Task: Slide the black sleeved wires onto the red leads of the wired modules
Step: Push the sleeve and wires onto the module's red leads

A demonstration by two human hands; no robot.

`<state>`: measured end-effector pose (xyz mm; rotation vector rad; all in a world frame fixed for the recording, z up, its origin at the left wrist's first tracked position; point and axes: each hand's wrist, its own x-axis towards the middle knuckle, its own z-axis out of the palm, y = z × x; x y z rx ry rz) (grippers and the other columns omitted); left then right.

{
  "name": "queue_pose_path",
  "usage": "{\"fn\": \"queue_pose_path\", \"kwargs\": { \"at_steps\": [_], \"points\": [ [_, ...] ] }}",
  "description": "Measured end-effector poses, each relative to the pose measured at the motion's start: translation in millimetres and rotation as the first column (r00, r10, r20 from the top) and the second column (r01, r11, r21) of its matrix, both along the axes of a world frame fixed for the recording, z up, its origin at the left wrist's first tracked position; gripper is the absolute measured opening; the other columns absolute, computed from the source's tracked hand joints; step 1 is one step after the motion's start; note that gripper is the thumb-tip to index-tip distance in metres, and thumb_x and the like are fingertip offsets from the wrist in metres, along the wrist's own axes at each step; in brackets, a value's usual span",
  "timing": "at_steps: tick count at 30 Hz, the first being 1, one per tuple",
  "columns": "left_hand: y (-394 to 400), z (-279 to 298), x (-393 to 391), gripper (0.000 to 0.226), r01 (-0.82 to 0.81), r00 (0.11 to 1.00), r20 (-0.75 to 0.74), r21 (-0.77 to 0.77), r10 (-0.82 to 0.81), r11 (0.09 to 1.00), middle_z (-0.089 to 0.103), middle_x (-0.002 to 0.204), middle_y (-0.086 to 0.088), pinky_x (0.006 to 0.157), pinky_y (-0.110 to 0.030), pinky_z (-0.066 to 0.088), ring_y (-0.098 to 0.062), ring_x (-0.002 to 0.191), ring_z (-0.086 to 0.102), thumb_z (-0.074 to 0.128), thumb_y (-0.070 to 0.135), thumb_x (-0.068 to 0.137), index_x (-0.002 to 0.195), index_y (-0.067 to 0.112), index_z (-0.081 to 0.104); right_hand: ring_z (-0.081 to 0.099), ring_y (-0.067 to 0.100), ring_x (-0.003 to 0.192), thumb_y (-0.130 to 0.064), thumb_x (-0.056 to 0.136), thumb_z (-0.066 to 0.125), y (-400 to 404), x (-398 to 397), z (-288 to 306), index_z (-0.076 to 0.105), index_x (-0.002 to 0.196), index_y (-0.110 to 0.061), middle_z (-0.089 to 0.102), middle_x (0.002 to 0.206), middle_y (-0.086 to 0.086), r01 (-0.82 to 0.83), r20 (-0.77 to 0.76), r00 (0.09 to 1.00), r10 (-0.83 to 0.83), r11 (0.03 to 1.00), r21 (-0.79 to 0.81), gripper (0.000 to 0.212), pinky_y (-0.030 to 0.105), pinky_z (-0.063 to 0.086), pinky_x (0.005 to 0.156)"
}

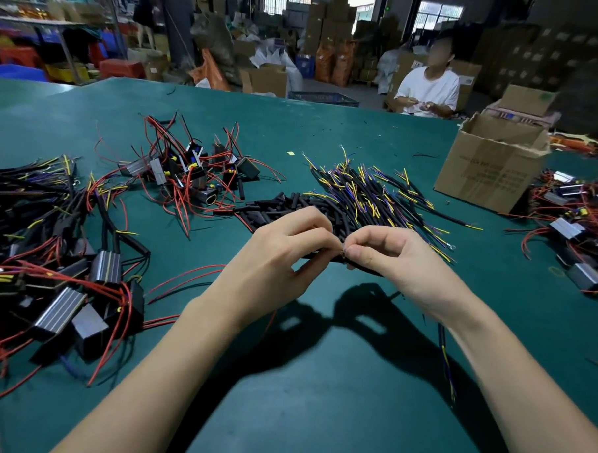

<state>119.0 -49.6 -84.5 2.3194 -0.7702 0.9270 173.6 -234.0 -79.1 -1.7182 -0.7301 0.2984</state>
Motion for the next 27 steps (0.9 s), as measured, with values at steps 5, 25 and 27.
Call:
{"fn": "queue_pose_path", "kwargs": {
  "at_steps": [5,25,27],
  "points": [
    [-0.1,-0.3,-0.6,0.008,0.005,1.0,0.013,0.03,-0.005,1.0,0.059,0.086,-0.01,0.07,-0.022,0.045,-0.021,0.075,0.055,0.062,0.001,0.089,0.087,0.0,0.07,0.056,0.004,0.07,-0.029,0.077,0.065,-2.6,1.2,0.7,0.069,0.076,-0.021,0.064,0.07,-0.008,-0.041,0.021,0.999,0.041,0.999,-0.01,0.008,0.013,0.045,0.071],
    [-5.2,1.6,-1.6,0.007,-0.143,0.919,-0.394,-0.373,-0.017,0.917,0.065,0.072,-0.004,0.063,-0.027,0.047,-0.015,0.064,0.058,0.067,0.003,0.081,0.075,0.006,0.071,0.055,0.005,0.069,-0.003,0.079,0.067,13.0,-14.0,3.7,0.064,0.074,-0.014,0.062,0.071,-0.008,0.232,0.505,0.849,-0.156,0.968,-0.091,0.013,0.019,0.042,0.071],
    [-4.8,2.9,-1.2,0.009,-0.2,0.867,-0.497,-0.412,-0.035,0.889,0.068,0.069,-0.002,0.061,-0.021,0.044,-0.006,0.06,0.054,0.067,0.007,0.082,0.075,0.01,0.071,0.054,0.007,0.071,-0.01,0.078,0.064,14.5,-16.3,2.3,0.059,0.073,-0.018,0.057,0.073,-0.012,0.296,0.635,0.757,-0.151,0.947,-0.127,0.01,0.029,0.039,0.076]
  ]
}}
